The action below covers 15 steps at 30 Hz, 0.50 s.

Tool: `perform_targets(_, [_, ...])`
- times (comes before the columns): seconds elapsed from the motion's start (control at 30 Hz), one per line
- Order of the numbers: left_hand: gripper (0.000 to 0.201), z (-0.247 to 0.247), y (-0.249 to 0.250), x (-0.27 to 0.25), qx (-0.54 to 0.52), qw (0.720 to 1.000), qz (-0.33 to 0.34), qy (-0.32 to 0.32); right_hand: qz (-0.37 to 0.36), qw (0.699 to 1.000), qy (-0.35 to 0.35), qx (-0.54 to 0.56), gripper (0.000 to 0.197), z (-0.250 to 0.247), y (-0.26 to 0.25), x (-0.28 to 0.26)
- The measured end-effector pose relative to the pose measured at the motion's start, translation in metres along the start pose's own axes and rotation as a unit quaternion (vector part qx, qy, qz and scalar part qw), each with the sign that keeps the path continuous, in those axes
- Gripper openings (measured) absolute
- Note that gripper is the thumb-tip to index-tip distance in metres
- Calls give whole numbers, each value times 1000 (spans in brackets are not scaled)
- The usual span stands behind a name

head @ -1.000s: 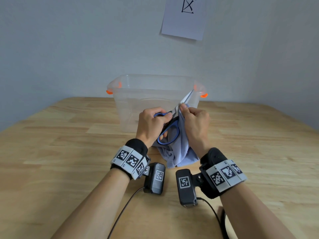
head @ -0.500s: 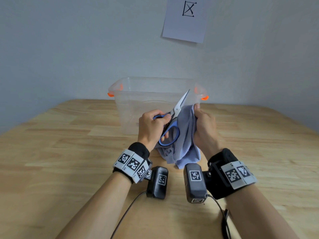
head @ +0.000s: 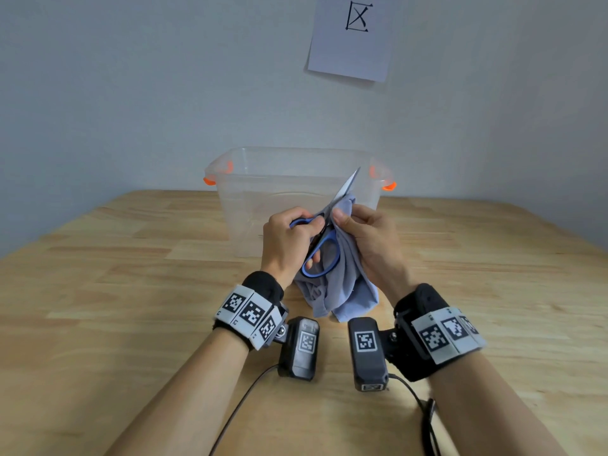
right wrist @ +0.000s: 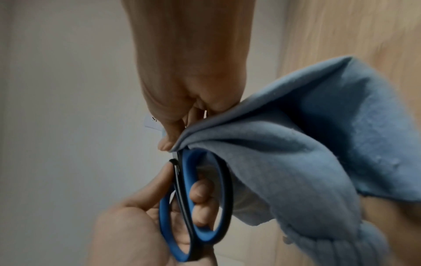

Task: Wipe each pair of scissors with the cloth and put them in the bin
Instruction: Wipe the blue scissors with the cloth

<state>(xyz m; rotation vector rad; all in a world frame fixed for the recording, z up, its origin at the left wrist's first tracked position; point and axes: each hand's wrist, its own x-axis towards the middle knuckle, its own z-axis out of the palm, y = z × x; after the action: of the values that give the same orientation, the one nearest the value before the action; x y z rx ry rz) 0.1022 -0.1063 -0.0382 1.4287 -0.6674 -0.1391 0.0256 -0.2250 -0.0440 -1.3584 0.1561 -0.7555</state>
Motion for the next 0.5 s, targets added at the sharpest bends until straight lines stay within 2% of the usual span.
perform_targets(0.3, [21, -3, 1, -1, 2, 1000, 3, -28, -53, 995, 64, -56, 15, 7, -3, -5])
perform_targets(0.5, [20, 2, 1, -5, 11, 999, 14, -29, -87, 979, 94, -158, 35, 13, 7, 0])
